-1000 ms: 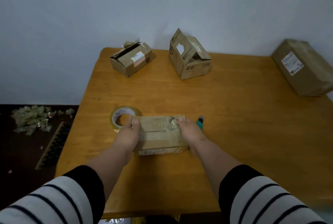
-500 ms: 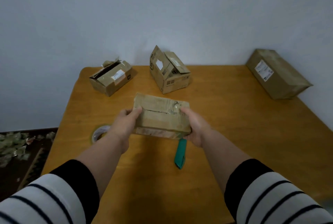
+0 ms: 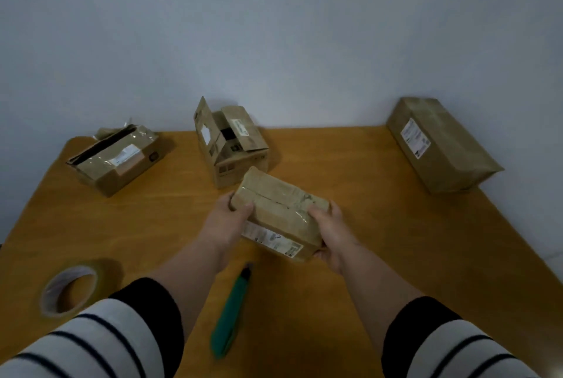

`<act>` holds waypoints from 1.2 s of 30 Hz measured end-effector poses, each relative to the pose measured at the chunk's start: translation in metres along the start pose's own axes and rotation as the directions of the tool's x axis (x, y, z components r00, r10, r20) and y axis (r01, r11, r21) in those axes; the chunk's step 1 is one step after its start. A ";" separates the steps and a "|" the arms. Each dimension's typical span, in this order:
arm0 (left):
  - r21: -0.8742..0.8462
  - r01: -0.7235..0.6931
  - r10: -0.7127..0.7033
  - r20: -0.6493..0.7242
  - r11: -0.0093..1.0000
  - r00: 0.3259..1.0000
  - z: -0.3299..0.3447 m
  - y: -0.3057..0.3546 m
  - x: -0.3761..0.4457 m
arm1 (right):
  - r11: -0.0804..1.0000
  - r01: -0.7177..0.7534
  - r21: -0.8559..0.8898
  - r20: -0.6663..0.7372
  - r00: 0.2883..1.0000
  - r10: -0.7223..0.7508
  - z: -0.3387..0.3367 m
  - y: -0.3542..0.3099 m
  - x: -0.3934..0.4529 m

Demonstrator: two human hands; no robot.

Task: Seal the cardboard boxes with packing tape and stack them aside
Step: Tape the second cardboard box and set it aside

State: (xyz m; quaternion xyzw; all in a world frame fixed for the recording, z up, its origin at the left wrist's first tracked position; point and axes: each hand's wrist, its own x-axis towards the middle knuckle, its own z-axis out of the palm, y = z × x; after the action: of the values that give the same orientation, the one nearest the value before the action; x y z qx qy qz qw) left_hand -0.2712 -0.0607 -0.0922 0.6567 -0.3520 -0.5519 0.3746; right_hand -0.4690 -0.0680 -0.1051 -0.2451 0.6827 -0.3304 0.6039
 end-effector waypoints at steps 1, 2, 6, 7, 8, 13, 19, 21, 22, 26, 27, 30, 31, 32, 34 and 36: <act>-0.003 0.002 -0.002 -0.013 1.000 1.000 0.015 0.004 0.005 | 1.000 -0.007 0.009 0.012 1.000 0.007 -0.010 -0.003 0.008; -0.007 0.005 -0.005 -0.032 1.000 0.999 0.029 0.008 0.009 | 1.000 -0.012 0.012 0.020 1.000 0.012 -0.019 -0.006 0.015; -0.075 0.080 -0.084 -0.053 0.994 0.995 0.076 0.013 0.019 | 0.998 -0.027 -0.056 -0.052 0.998 0.024 -0.046 -0.008 0.038; -0.072 0.110 -0.113 -0.041 0.991 0.993 0.086 0.011 0.019 | 0.997 -0.049 -0.051 -0.061 0.997 0.046 -0.050 -0.008 0.042; -0.052 0.132 -0.134 -0.024 0.990 0.991 0.094 0.008 0.019 | 0.995 -0.078 -0.060 -0.061 0.995 0.074 -0.054 -0.008 0.044; 0.041 0.155 -0.160 0.140 0.987 0.977 0.127 -0.007 0.021 | 0.938 -0.053 -0.343 -0.158 0.987 -0.002 -0.071 -0.005 0.057; 0.026 0.099 -0.102 0.103 0.995 0.989 0.156 -0.010 0.034 | 0.910 0.050 -0.412 0.011 0.999 -0.050 -0.085 -0.015 0.072; 0.019 0.086 -0.088 0.092 0.996 0.992 0.171 -0.004 0.046 | 0.912 0.075 -0.404 0.011 0.997 -0.077 -0.096 -0.025 0.084; 0.018 0.082 -0.083 0.085 0.997 0.993 0.181 0.000 0.054 | 0.916 0.083 -0.393 0.009 0.996 -0.086 -0.104 -0.031 0.093; 0.006 0.045 -0.045 0.034 0.999 0.998 0.239 0.019 0.081 | 0.933 0.131 -0.335 -0.022 0.989 -0.147 -0.144 -0.057 0.132; 0.027 0.025 -0.025 0.018 0.999 1.000 0.257 0.023 0.088 | 0.938 0.140 -0.317 -0.043 0.986 -0.162 -0.155 -0.064 0.142; 0.069 0.021 -0.019 -0.027 0.997 0.999 0.308 0.038 0.111 | 0.943 0.141 -0.303 -0.130 0.974 -0.187 -0.189 -0.085 0.169; 0.074 0.026 -0.024 -0.029 0.997 0.999 0.322 0.043 0.118 | 0.948 0.146 -0.285 -0.162 0.967 -0.197 -0.198 -0.091 0.176; 0.086 0.025 -0.023 -0.026 0.996 0.999 0.336 0.048 0.125 | 0.955 0.154 -0.254 -0.195 0.959 -0.207 -0.207 -0.098 0.184; 0.133 0.003 -0.001 -0.012 0.991 1.000 0.364 0.061 0.141 | 0.970 0.171 -0.174 -0.259 0.942 -0.212 -0.225 -0.111 0.201; 0.182 -0.036 0.032 0.023 0.983 0.999 0.386 0.074 0.156 | 0.978 0.183 -0.097 -0.309 0.929 -0.205 -0.237 -0.123 0.216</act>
State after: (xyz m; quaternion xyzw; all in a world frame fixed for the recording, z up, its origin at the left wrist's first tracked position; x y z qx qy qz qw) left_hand -0.6341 -0.2720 -0.1412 0.6766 -0.4159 -0.5173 0.3188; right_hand -0.7430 -0.2707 -0.1440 -0.2751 0.7539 -0.4005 0.4422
